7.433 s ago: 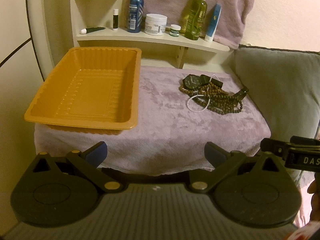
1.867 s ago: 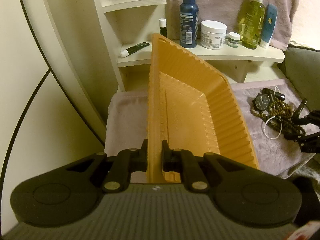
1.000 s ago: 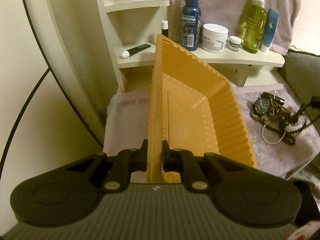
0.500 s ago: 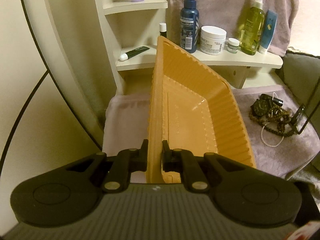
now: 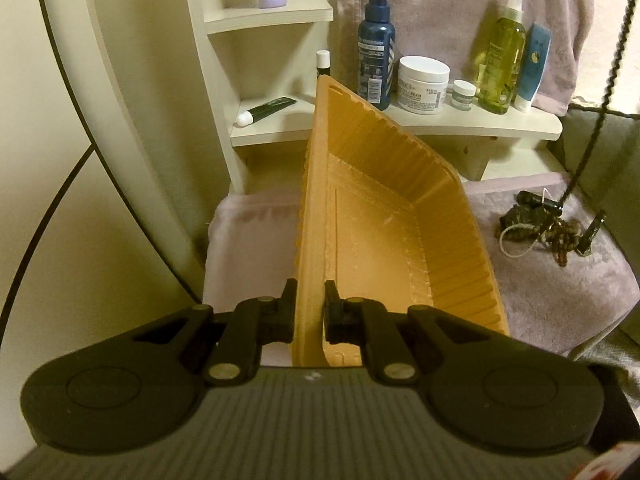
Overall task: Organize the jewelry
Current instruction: 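Carry the dark beads into the tray and open the right tool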
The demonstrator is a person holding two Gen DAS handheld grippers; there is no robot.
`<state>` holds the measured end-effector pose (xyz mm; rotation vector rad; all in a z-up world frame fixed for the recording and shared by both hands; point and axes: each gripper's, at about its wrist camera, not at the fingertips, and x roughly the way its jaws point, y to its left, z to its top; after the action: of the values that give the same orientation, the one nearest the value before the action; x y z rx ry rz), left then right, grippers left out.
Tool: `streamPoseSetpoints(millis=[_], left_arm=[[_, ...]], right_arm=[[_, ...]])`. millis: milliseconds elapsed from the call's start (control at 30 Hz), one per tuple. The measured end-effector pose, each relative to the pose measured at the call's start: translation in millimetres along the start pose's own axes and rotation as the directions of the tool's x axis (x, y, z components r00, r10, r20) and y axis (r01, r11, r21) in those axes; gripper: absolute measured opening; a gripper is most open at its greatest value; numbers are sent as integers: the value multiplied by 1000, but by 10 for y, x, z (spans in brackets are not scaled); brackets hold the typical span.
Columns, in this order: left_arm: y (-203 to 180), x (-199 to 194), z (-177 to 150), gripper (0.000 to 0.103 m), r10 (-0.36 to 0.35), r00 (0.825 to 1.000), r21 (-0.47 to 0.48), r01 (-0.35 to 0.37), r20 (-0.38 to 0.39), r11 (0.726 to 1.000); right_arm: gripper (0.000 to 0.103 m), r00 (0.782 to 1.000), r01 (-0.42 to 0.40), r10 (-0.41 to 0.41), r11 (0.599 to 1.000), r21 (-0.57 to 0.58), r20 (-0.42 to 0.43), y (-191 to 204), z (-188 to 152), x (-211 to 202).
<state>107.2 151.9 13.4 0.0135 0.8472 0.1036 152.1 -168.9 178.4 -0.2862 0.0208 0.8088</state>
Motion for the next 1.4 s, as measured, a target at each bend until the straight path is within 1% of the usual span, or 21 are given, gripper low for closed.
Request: streamPoseSetpoints(millis=[167,400,533,633,767,833,933,1033,1167,1300,1333,1400], left_arm=[[14,9,4,10,-5,1000,-4,5,0,1000],[23,12,19,10,-10,1000,-5,10,4,1000],[37,13,14,10,-16,1000,-11,16,9,1000],[56,14,16,10,-21,1000,-18,21,9,1000],[70,16,16,11,-25,1000,-19,25,9,999],[76,21,22,11,-28,1000,-18,28,7,999],[80,26,33,11,-29,1000,-15,29,5,999],[74,23,39,11,-29,1000,-11,29,5,1000],[59,21,39,11,-28,1000,-7,28,3,1000],[50,19,45,11,-28,1000,-4,28,3,1000],[48,21,44,11,-27,1000,-4,27,3,1000],[53,25,45,11,-27,1000,-5,27,1,1000]], right_arm=[[7,996,-22,25,999,-32,87,170,414,93],[7,986,-29,35,999,-42,163,219,832,216],[7,980,-50,55,998,-31,191,263,979,290],[7,981,-83,86,996,-22,176,358,951,415],[7,987,-135,131,990,40,98,511,649,727],[7,987,-162,160,982,93,33,563,435,903],[7,974,-194,213,959,208,-72,600,34,1192],[7,951,-205,263,930,306,-161,621,-355,1415],[7,914,-197,318,890,412,-250,615,-808,1655],[7,864,-192,389,841,505,-320,637,-1249,1751],[7,856,-187,398,833,521,-329,637,-1321,1753],[7,850,-179,405,824,538,-337,623,-1428,1783]])
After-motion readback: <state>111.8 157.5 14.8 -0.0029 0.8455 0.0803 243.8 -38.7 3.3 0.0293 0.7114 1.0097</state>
